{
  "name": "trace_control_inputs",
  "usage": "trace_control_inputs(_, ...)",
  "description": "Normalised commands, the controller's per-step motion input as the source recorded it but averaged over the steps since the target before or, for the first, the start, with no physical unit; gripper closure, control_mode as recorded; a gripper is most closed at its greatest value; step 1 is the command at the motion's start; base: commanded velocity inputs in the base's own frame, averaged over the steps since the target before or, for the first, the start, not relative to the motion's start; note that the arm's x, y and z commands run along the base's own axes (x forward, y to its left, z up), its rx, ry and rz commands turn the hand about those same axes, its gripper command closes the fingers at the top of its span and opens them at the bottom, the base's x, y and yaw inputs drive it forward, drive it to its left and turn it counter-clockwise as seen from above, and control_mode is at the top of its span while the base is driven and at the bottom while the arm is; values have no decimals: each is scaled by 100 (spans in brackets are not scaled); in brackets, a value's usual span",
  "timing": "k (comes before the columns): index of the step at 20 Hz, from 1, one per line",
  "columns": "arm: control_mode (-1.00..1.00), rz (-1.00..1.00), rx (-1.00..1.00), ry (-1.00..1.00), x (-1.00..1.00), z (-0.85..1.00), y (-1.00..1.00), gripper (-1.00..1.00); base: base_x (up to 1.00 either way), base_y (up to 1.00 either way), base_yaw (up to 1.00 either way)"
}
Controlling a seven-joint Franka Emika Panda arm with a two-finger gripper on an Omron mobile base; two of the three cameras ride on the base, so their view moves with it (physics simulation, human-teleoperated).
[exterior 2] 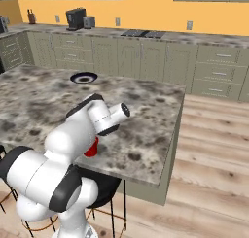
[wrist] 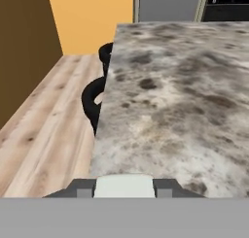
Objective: Pick up the marshmallow and place it in the cup of hot chocolate on the dining counter.
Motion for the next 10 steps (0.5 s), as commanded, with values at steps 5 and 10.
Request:
trace_control_inputs(5,-100,0,0,0,7,-16,0,100,0,0,0)
trace_control_inputs(10,-100,0,0,0,2,-16,0,100,0,0,0)
